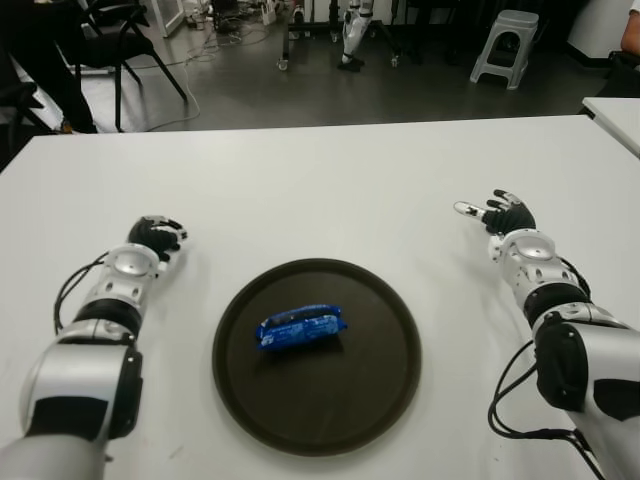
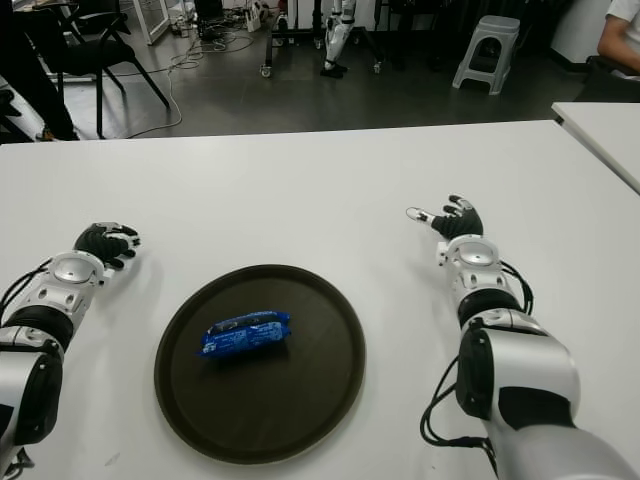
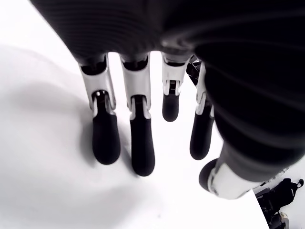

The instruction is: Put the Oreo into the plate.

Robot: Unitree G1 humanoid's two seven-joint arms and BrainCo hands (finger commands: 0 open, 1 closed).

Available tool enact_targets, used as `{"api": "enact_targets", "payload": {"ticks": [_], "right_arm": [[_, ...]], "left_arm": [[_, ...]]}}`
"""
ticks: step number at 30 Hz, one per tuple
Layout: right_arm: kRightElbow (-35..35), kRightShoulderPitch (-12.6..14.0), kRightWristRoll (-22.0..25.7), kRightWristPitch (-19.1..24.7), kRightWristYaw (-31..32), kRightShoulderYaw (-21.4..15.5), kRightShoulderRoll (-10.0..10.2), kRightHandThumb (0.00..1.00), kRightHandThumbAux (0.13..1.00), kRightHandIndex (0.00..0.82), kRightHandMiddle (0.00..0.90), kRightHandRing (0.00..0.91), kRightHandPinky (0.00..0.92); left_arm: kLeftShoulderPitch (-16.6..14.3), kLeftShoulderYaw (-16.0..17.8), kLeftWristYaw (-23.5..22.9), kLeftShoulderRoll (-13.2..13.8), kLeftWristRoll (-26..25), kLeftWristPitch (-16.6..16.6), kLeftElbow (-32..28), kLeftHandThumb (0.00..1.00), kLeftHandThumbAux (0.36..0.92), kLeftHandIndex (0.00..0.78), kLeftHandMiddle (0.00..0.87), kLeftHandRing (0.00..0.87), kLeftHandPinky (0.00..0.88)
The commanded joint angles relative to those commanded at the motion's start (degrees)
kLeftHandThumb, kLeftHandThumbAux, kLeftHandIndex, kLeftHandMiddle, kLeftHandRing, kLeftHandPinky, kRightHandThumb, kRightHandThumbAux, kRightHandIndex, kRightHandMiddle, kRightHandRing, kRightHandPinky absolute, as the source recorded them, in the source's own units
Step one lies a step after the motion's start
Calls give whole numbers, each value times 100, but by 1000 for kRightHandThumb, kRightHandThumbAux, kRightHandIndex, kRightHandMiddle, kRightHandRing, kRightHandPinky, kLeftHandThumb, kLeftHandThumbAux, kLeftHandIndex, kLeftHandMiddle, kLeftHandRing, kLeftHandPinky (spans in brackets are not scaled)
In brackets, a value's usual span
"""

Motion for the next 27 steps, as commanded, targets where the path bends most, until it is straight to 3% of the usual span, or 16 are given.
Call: {"api": "enact_targets", "payload": {"ticks": [27], "right_arm": [[-7,-9,-44,-36,42,-7,22,0,874,164,174,165,163]], "left_arm": [[-25,-47,31,14,58,75,3,667,727,397,158,194,213]]}}
